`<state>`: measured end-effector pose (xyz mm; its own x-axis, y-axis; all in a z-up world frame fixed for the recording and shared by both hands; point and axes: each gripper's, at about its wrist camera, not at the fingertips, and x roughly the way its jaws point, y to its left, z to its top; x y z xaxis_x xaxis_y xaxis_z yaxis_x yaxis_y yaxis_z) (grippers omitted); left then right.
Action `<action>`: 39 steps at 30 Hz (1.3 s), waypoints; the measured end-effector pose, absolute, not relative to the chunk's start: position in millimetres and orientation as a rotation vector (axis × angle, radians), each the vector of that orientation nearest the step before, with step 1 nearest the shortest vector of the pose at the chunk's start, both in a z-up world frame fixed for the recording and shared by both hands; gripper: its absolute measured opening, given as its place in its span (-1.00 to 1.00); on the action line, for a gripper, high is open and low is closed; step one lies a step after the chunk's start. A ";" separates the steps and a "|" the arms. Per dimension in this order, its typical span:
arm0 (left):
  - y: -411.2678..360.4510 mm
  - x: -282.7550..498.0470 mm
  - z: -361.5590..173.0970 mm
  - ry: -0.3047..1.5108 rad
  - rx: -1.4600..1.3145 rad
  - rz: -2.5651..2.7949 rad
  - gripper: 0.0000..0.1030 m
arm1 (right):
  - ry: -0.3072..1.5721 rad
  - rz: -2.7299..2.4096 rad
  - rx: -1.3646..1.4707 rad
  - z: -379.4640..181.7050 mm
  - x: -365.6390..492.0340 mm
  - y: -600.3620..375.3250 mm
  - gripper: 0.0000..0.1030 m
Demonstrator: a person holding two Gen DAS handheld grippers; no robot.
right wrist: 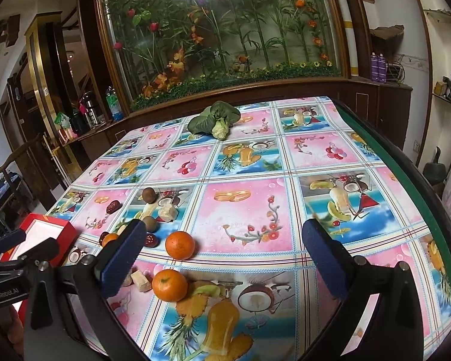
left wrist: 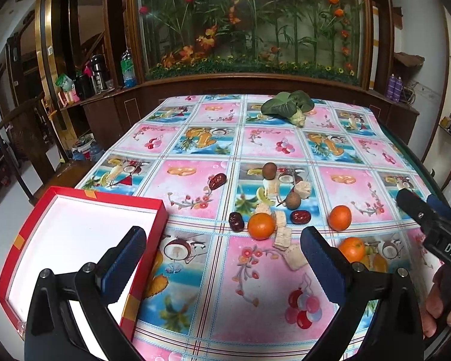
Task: Organize fruits
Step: 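Grasp the orange with the left gripper and lift it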
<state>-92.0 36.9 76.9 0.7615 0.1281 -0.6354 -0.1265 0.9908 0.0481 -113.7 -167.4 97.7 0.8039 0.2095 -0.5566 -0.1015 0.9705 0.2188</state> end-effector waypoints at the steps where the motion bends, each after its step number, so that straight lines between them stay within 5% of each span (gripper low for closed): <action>1: 37.6 -91.3 75.7 0.696 -0.001 0.140 0.98 | 0.616 0.167 0.182 97.5 -113.6 -167.3 1.00; 16: 12.3 -96.4 40.1 0.783 0.102 0.029 0.98 | 0.795 0.335 0.235 80.3 -77.0 -151.2 0.97; 28: -8.8 -97.2 43.2 0.779 0.139 -0.056 0.98 | 0.995 0.349 0.137 48.5 -42.5 -114.7 0.26; 33: -16.5 -92.0 40.8 0.784 0.156 -0.090 0.98 | 1.027 0.377 0.148 43.0 -39.7 -117.9 -0.24; 39: -32.0 -81.1 41.8 0.787 0.187 -0.154 0.98 | 0.991 0.387 0.273 55.2 -38.9 -141.7 -0.31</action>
